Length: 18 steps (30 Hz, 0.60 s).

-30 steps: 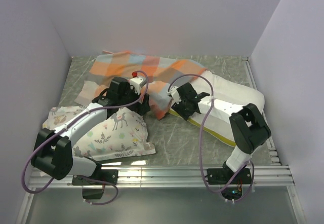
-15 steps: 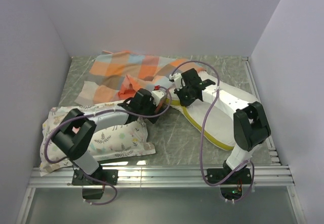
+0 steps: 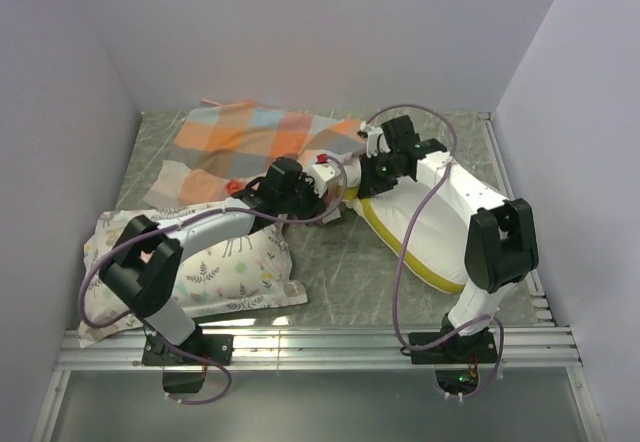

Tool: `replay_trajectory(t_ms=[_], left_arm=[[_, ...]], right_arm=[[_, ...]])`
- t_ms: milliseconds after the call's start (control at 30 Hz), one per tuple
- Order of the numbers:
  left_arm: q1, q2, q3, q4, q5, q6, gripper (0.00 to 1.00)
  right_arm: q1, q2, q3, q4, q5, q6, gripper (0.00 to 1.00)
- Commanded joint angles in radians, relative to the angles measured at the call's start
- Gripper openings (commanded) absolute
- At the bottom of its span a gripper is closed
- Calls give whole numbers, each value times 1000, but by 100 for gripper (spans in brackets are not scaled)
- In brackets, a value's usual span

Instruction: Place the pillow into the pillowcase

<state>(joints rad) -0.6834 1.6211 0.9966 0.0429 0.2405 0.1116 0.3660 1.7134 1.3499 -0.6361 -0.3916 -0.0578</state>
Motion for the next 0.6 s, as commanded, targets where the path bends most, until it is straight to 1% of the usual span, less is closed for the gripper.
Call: replay_trajectory(t_ms=[0, 33, 100, 133, 200, 300, 333, 400, 433, 467, 500, 533, 567], left_arm=[[-79, -112, 129, -158, 415, 33, 0], [-85, -119, 143, -175, 445, 24, 0], [-91, -121, 181, -211, 486, 17, 0], [-91, -116, 195, -231, 512, 29, 0], [-91, -92, 244, -317, 560, 84, 0], [-90, -73, 266, -368, 580, 114, 0], [-88, -72, 266, -388, 583, 131, 0], [-82, -82, 244, -402, 580, 148, 0], [-79, -87, 235, -432, 562, 180, 3], [-79, -105, 232, -458, 553, 206, 22], [-70, -119, 231, -480, 534, 229, 33], [-56, -136, 228, -501, 520, 232, 42], [-35, -171, 228, -506, 523, 218, 52]], right_arm=[[-4, 46, 124, 183, -232, 232, 0], [-4, 57, 138, 215, -254, 316, 0], [1, 96, 134, 324, -297, 410, 0], [4, 112, 108, 402, -309, 497, 0], [28, 168, 74, 455, -325, 585, 0], [56, 221, -15, 527, -313, 616, 0], [57, 244, -67, 555, -308, 636, 0], [50, 259, -106, 547, -308, 630, 0], [47, 252, -135, 535, -319, 619, 0], [42, 236, -147, 521, -325, 606, 0], [37, 220, -156, 501, -331, 564, 0], [30, 198, -164, 449, -339, 538, 18], [27, 140, -163, 416, -342, 514, 29]])
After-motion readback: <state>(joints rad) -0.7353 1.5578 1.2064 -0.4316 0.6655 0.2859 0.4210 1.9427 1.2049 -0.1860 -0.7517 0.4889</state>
